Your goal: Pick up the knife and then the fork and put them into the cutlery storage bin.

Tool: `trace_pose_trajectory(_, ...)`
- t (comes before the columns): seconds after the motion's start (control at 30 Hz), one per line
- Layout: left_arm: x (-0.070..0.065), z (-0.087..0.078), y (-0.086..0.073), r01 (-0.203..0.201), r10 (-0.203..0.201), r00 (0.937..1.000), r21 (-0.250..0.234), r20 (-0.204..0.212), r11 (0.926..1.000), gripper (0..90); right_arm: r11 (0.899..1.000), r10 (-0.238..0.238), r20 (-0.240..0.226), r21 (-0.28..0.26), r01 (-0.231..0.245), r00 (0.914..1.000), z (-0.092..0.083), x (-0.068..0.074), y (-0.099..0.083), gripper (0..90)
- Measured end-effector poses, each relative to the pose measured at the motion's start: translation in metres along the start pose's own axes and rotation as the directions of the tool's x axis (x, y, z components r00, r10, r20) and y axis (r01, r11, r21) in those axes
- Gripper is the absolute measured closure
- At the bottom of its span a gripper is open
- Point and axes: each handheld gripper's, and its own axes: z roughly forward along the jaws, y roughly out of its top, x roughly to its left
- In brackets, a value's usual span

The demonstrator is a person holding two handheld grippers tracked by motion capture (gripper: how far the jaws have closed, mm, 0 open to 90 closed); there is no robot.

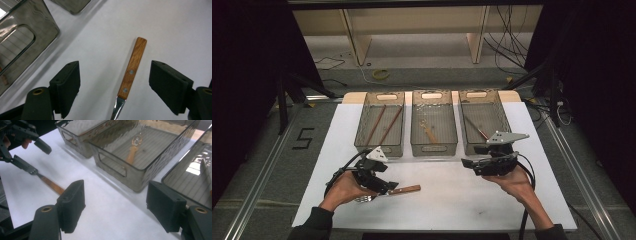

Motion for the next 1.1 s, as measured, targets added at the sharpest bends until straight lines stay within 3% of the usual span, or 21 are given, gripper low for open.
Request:
trace_pose_trajectory(0.17,0.001,0.004,0.000,-0.022,0.022,0.9998,0.023,-0.004,0.9995,25.7,1.000,0.007,-0.018,0.006,-0.006,0.9998,0.003,0.004,-0.006,31.1)
trace_pose_trajectory(0.3,0.003,0.008,0.001,-0.012,0.012,0.9999,0.048,0.004,0.9988,25.9,1.000,0.004,-0.028,0.009,-0.004,0.9996,0.003,0.008,-0.008,31.1)
trace_pose_trajectory(0.43,0.001,0.010,0.002,-0.052,0.053,0.9985,0.092,-0.012,0.9944,27.2,1.000,-0.003,-0.039,0.012,0.004,0.9992,0.004,0.011,-0.009,31.1)
trace_pose_trajectory(0.63,-0.001,0.016,0.003,-0.072,0.075,0.9971,0.132,-0.014,0.9887,30.5,0.999,-0.010,-0.055,0.032,0.012,0.9984,0.009,0.014,-0.012,31.1)
trace_pose_trajectory(1.1,-0.009,0.027,-0.001,-0.119,0.113,0.9928,0.217,0.040,0.9690,45.1,0.999,-0.011,-0.059,0.046,0.014,0.9982,0.013,0.016,-0.015,31.1)
